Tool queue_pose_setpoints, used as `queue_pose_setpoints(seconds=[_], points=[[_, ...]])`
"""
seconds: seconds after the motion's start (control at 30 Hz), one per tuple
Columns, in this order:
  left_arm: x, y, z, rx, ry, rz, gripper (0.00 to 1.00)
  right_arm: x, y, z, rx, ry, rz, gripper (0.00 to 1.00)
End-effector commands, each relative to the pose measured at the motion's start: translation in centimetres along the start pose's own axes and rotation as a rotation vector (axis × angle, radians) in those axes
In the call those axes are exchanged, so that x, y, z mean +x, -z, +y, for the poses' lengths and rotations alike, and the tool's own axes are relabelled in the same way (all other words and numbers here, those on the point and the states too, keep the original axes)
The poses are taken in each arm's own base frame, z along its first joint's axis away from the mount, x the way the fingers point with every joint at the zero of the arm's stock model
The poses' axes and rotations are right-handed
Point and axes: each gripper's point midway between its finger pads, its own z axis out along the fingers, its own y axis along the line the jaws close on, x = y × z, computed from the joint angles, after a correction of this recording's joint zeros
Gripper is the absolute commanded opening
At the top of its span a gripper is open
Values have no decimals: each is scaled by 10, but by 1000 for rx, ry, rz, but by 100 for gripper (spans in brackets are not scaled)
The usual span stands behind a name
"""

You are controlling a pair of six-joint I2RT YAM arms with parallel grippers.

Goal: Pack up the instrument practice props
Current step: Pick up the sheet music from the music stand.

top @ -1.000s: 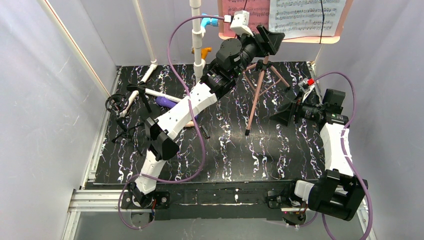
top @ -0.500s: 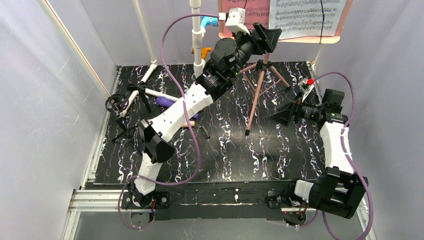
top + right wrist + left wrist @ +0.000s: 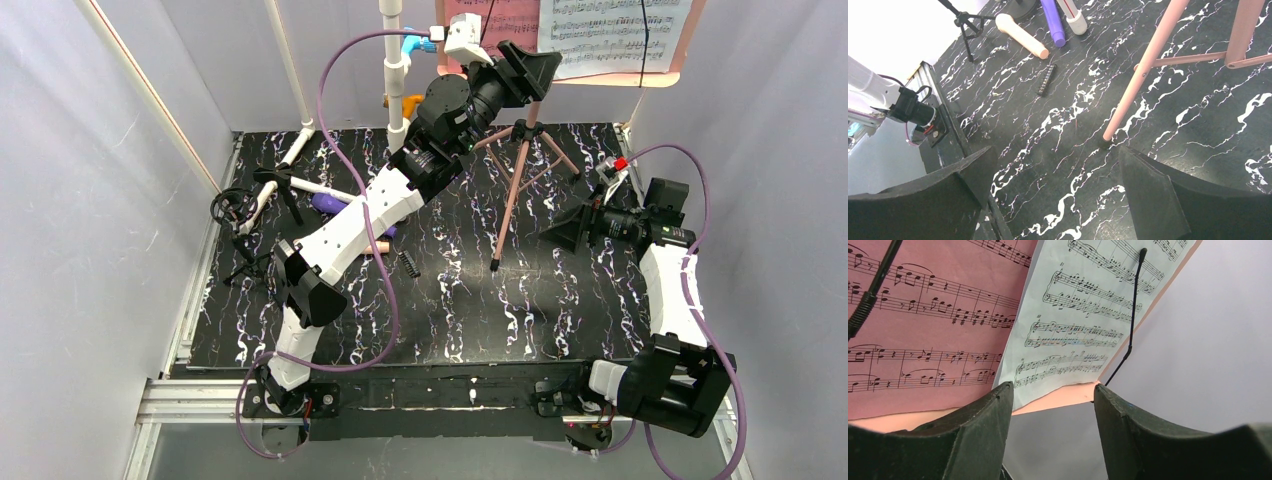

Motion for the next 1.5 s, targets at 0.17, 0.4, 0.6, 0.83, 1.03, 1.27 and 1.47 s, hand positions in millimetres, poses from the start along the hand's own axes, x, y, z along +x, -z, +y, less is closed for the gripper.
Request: queue_pose_setpoints(seconds=[0.17, 0.4, 0.6, 0.83, 1.03, 1.27, 1.47], points=[[-48, 7, -27, 32, 66, -107, 57, -3, 3, 1, -2, 56, -17, 100], [-38, 1, -23, 28, 65, -99, 56, -3, 3, 1, -1, 60, -19, 100], [-29, -3, -20, 32, 68, -86, 53, -2, 4, 1, 1, 58, -20, 100], [-22, -6, -12, 21, 75, -75, 52, -2, 4, 0, 5, 58, -20, 100], [-20, -6, -9, 11, 72, -73, 53, -2, 5, -1, 7, 56, -21, 100], [-16, -8, -2, -10, 75, -73, 55, -2, 5, -1, 8, 56, -22, 100], [-11, -10, 1, -15, 86, -66, 54, -1, 6, -1, 10, 57, -23, 100]])
